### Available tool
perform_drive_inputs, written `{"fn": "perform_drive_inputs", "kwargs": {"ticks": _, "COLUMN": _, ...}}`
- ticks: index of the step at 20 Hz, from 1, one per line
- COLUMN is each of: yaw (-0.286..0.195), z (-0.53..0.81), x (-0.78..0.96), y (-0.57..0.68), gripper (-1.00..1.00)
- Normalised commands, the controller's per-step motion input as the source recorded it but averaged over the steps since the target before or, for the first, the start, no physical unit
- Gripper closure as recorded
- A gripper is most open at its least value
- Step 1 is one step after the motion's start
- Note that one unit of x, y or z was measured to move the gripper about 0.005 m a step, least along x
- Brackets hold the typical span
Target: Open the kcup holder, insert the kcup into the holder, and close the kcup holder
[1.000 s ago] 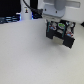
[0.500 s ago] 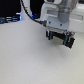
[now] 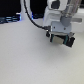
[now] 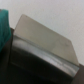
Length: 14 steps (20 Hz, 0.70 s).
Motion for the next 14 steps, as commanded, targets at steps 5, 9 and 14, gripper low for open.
{"fn": "perform_drive_inputs", "kwargs": {"ticks": 5, "yaw": 0.111, "z": 0.0, "x": -0.35, "y": 0.53, "gripper": -1.0}}
{"fn": "perform_drive_inputs", "kwargs": {"ticks": 9, "yaw": 0.073, "z": 0.01, "x": -0.41, "y": 0.64, "gripper": -1.0}}
{"fn": "perform_drive_inputs", "kwargs": {"ticks": 14, "yaw": 0.068, "z": 0.04, "x": -0.49, "y": 0.64, "gripper": -1.0}}
